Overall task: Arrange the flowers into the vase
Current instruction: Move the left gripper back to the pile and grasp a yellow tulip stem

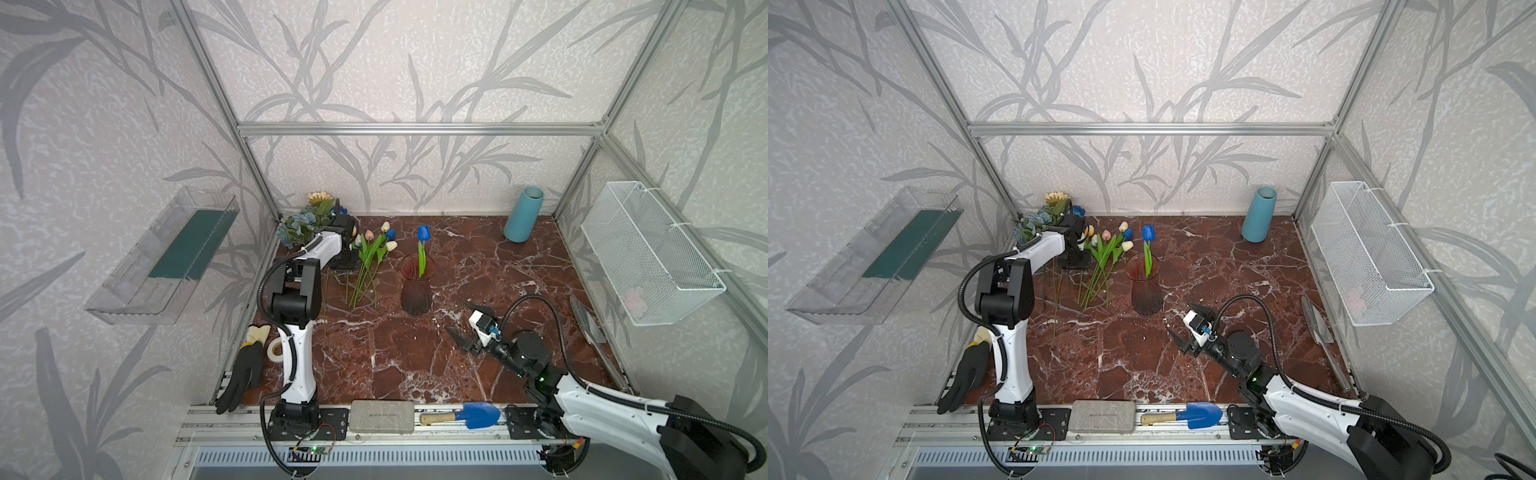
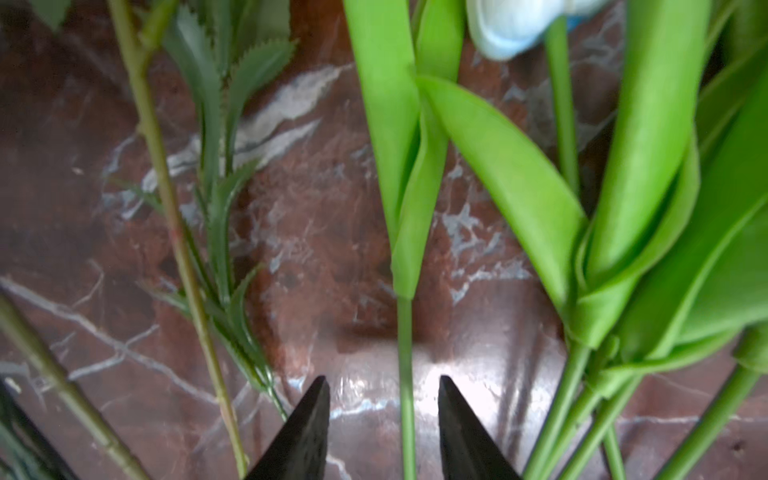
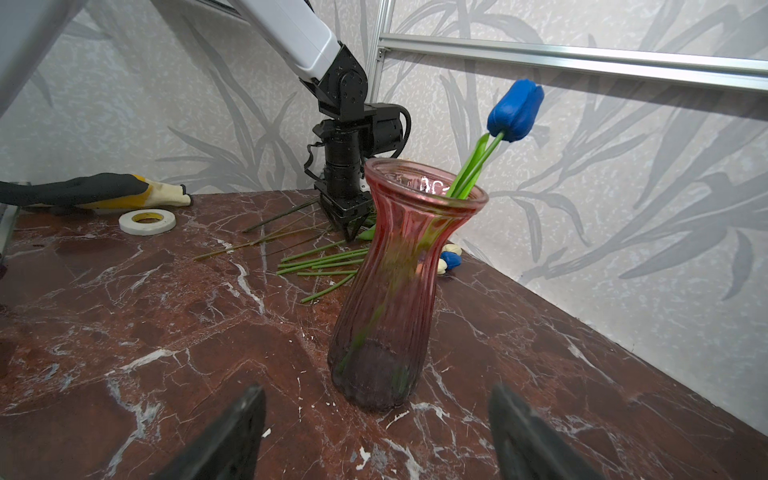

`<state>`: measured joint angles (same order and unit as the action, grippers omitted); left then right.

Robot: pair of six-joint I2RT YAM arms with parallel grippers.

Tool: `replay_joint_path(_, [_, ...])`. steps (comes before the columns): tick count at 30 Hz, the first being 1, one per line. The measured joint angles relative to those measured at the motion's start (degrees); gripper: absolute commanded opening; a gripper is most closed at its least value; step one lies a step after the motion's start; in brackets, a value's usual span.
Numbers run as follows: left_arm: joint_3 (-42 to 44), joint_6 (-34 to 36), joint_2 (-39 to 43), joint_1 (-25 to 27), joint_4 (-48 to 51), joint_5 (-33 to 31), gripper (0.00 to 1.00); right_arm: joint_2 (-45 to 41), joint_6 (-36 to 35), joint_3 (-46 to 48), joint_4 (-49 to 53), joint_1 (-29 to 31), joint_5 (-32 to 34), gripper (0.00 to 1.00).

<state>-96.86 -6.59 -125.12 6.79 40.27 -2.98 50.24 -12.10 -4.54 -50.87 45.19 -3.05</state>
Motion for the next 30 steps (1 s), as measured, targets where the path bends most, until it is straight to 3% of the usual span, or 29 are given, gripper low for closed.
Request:
replay_joint_path(3, [-1.5,0.6,-1.5,0.0,1.2,0.0,0.32,-0.8,0.0,0.0,0.0,0.0,0.0,0.84])
replay_joint_path(10, [-3.2,1.0,-2.9,0.0,2.9,0.0,0.16,-0.9,0.0,0.0,0.1,0.0,0.0,0.85])
replay_joint_path(13, [-3.2,1.2,-3.0,0.1,3.3,0.0,0.03,-0.9,0.0,0.0,0.1,0.0,0.0,0.85])
replay_joint_path(25, [-3.2,1.4,-1.9,2.6,4.3,-3.3,0.0,-0.8,0.0,0.0,0.1,0.0,0.0,0.85])
replay_joint_path(30, [-2.8,1.6,3.2,5.3,4.3,-6.8,0.0,-0.8,0.0,0.0,0.1,0.0,0.1,0.85])
